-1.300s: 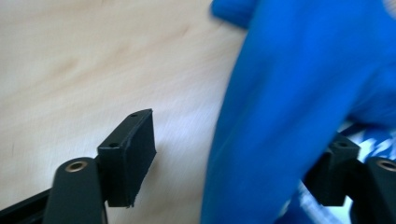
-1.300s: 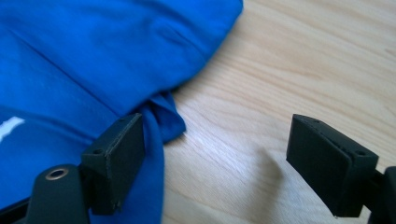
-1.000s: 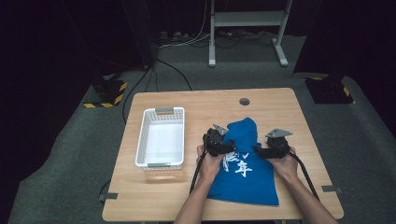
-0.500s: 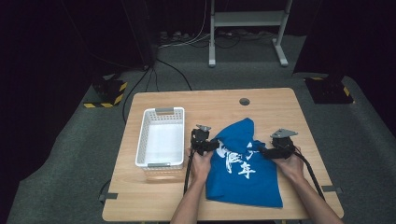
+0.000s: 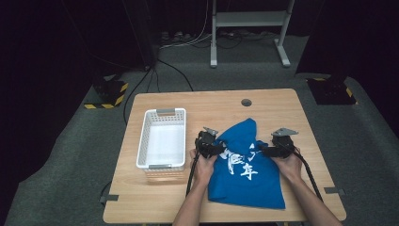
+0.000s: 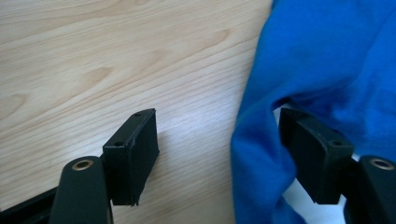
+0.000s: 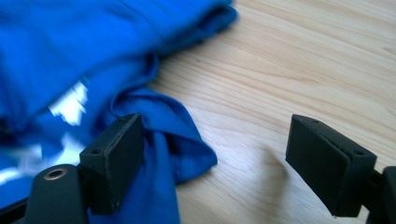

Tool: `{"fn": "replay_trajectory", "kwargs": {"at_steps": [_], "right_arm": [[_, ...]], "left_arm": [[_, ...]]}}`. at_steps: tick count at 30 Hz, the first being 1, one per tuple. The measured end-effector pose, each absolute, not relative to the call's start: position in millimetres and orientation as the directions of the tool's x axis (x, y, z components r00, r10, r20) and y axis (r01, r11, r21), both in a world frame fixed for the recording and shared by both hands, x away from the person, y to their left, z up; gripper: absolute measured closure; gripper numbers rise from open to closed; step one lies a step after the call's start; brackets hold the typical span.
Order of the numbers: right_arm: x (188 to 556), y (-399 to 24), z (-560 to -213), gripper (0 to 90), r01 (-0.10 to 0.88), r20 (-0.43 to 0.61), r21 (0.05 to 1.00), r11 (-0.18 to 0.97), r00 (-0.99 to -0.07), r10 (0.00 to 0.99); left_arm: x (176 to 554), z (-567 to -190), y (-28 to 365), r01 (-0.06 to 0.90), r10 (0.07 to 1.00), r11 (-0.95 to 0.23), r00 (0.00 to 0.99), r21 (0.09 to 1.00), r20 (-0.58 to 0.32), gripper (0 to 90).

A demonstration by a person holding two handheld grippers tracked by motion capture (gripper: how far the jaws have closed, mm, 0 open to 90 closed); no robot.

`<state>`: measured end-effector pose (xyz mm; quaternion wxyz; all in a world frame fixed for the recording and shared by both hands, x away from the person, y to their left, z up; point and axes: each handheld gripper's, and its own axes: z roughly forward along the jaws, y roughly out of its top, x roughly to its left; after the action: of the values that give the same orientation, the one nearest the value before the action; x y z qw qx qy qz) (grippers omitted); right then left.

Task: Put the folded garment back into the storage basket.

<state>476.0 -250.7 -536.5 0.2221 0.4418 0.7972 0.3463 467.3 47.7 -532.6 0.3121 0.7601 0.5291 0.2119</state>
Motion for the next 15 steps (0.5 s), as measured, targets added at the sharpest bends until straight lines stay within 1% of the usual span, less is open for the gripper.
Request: {"fn": "replay_trajectory", "kwargs": {"at_steps": [4,6,7,10,13,15], "right_arm": [[475,-262,-536,18.3,0.565,-0.034,0.742,0.362,-0.506,0.862],[474,-263,-535,18.9,0.563,-0.048,0.739,0.371,-0.504,0.862],[474,-262,-534,19.6,0.558,-0.054,0.741,0.375,-0.506,0.861],[473,-253,-530,20.4,0.52,-0.051,0.776,0.357,-0.512,0.857],[477,-244,-530,21.2,0.523,-0.046,0.779,0.345,-0.502,0.864],[479,-242,-530,21.5,0.531,-0.036,0.778,0.336,-0.496,0.867]], "left_arm": [[464,-532,52,0.676,0.937,-0.243,0.349,0.696,-0.012,30.0],[463,-533,50,0.673,0.932,-0.246,0.361,0.697,-0.02,29.1],[464,-533,49,0.666,0.923,-0.241,0.382,0.706,-0.045,27.2],[464,-532,41,0.636,0.907,-0.254,0.419,0.729,-0.05,22.1],[467,-531,33,0.629,0.905,-0.267,0.423,0.73,-0.034,22.0],[470,-533,32,0.644,0.911,-0.267,0.412,0.717,-0.03,22.1]]}}
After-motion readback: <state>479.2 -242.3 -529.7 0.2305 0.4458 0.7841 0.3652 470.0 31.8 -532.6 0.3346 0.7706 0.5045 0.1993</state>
